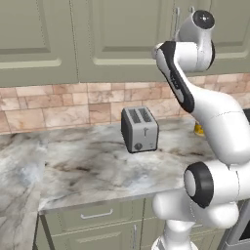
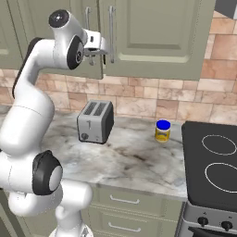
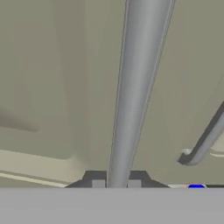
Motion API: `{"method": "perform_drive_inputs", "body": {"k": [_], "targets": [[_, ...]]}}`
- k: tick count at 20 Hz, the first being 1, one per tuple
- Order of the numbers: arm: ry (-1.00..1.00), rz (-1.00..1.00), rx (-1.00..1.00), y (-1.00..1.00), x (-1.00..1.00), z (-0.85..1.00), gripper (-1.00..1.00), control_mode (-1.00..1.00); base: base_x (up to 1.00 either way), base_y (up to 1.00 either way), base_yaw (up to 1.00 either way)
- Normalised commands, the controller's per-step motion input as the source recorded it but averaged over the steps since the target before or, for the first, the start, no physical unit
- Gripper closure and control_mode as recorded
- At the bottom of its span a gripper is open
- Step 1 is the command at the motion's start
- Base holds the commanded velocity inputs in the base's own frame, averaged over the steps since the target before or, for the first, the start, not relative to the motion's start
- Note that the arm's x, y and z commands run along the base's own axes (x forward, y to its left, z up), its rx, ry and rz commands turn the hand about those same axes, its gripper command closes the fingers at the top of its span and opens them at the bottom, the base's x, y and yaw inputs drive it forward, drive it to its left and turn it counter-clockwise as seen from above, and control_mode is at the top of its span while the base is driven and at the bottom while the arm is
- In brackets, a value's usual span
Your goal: Pick the bar soap and soap dispenser from the cabinet and place them on the counter.
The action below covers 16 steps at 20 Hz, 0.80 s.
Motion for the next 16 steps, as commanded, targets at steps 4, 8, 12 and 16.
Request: {"method": "perform_drive_inputs", "body": {"k": [4, 8, 12, 16], "targets": [[-0.01, -0.18, 0.0, 0.1, -0.35, -0.2, 1.0, -1.0, 0.0, 0.0, 0.0], [-0.08, -0.26, 0.0, 0.09, -0.39, -0.05, 1.0, -1.0, 0.0, 0.0, 0.0], [-0.1, -0.28, 0.0, 0.26, -0.47, -0.09, 1.0, -1.0, 0.0, 0.0, 0.0], [-0.13, -0.24, 0.0, 0.3, -0.65, -0.12, 1.0, -1.0, 0.0, 0.0, 0.0]]}}
